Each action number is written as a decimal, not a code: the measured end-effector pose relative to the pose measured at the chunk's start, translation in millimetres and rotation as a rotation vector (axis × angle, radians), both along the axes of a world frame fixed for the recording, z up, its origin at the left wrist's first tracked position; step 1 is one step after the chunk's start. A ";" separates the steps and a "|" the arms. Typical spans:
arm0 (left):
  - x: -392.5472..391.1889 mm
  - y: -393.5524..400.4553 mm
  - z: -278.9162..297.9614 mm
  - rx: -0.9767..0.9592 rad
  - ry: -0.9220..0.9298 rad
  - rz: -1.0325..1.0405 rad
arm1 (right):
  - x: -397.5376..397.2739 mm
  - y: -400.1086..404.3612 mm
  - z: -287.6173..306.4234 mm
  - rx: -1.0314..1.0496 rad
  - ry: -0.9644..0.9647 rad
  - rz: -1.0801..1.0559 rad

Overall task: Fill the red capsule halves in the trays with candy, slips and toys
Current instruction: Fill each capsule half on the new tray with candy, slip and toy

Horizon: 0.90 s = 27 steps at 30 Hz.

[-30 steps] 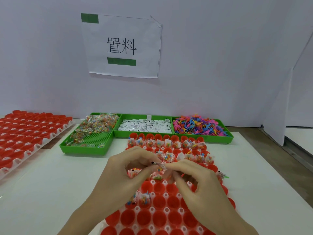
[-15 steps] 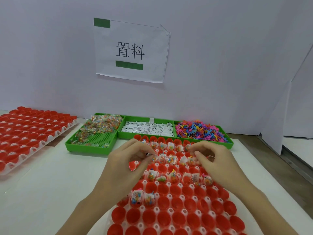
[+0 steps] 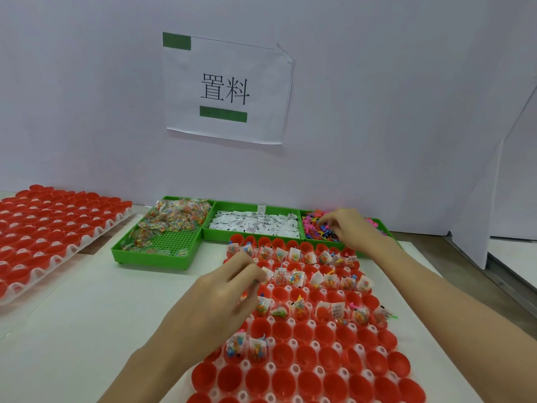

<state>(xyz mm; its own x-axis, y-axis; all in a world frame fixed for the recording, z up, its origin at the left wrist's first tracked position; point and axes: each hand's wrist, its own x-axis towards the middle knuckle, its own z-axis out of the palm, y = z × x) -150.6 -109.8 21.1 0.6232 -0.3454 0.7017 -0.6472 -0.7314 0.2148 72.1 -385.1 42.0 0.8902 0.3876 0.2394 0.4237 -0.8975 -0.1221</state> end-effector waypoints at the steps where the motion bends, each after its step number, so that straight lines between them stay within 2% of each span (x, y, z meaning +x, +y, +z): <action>1: 0.3 0.4 0.3 0.014 -0.002 -0.001 | 4.9 0.4 -1.7 -0.020 0.003 0.016; 5: 1.3 3.1 1.0 0.031 -0.017 0.022 | 17.0 5.5 -8.8 -0.104 0.012 0.042; 15: 4.7 4.5 -2.3 0.051 -0.037 0.048 | 16.5 8.5 -17.0 -0.061 -0.048 0.019; 24: 5.7 4.0 -4.8 0.054 -0.066 0.046 | 9.0 -3.8 -22.6 0.228 -0.163 -0.016; 27: 5.2 3.2 -5.1 0.054 -0.067 0.042 | 1.8 -9.8 -21.9 0.285 -0.149 -0.013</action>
<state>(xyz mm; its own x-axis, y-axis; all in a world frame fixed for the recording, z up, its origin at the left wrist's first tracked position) -145.5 -106.6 16.0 0.5900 -0.3582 0.7236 -0.6271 -0.7678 0.1313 73.9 -394.9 20.1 0.8416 0.2747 0.4651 0.4444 -0.8416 -0.3070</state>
